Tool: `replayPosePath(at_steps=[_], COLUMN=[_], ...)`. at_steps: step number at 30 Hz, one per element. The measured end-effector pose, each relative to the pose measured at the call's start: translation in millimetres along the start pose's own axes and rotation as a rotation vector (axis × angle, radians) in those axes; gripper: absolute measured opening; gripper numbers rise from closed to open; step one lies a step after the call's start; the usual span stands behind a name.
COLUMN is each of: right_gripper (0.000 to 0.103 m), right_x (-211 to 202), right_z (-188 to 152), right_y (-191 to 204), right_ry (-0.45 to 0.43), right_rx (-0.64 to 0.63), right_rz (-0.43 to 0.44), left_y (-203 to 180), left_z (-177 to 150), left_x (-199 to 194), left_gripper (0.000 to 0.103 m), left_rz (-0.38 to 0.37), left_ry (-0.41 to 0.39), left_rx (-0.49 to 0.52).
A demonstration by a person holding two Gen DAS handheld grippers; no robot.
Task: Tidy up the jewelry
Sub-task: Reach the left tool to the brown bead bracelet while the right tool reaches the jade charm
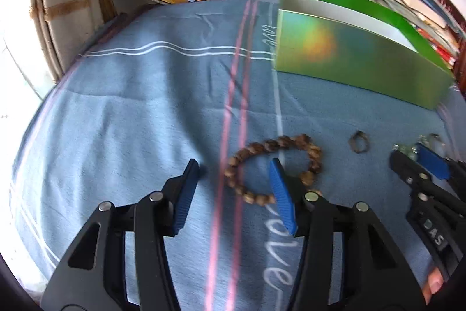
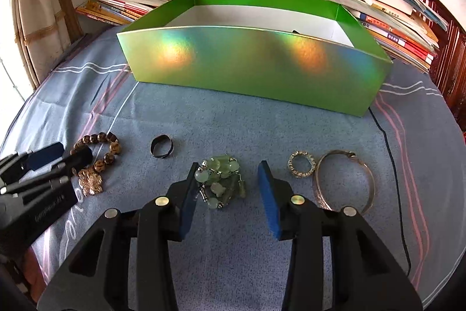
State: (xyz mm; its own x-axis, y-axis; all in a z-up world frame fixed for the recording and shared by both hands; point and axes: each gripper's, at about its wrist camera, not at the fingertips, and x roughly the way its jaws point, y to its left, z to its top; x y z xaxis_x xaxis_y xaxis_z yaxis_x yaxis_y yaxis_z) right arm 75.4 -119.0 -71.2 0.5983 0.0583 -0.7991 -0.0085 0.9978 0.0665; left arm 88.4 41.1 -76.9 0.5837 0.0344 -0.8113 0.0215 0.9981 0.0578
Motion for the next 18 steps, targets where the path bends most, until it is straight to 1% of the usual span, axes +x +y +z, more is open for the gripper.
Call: replayPosePath(at_steps=[4,8,9,11,12,13,16,18], right_gripper=[0.041,0.041,0.041,0.041,0.039,0.033,0.028,0.027], right_x=[1,1,0,-1,-1,-2,-3,-4], right_z=[1,0,0,-1,-1,-1,-2,-3], right_y=[2,3,4,4,2,1,-7,-13], right_ry=[0.003,0.003,0.003,0.006,0.012,0.014,0.015,0.014], right_rx=[-0.010,-0.014,-0.016,-0.015,-0.008,-0.003,0.014,0.027], right_rz=[-0.018,-0.029,-0.035,-0.042,-0.044,-0.045,-0.055,-0.058], left_y=[-10,0,2,2,2,1,-1,-6], left_z=[-2,0,1,1,1,0,-1,-1], left_x=[0,3,3,3,4,4,3,0], left_gripper=[0.051,0.062,0.063,0.063,0.063,0.063,0.058,0.047], left_rz=[-0.002,-0.037,-0.050,-0.052,-0.049,-0.046,-0.056,-0.070], left_ry=[-0.023,-0.004,0.000,-0.004,-0.008,-0.012,-0.014,-0.017], left_rx=[0.047,0.006,-0.002,0.008,0.004,-0.002,-0.003,0.012])
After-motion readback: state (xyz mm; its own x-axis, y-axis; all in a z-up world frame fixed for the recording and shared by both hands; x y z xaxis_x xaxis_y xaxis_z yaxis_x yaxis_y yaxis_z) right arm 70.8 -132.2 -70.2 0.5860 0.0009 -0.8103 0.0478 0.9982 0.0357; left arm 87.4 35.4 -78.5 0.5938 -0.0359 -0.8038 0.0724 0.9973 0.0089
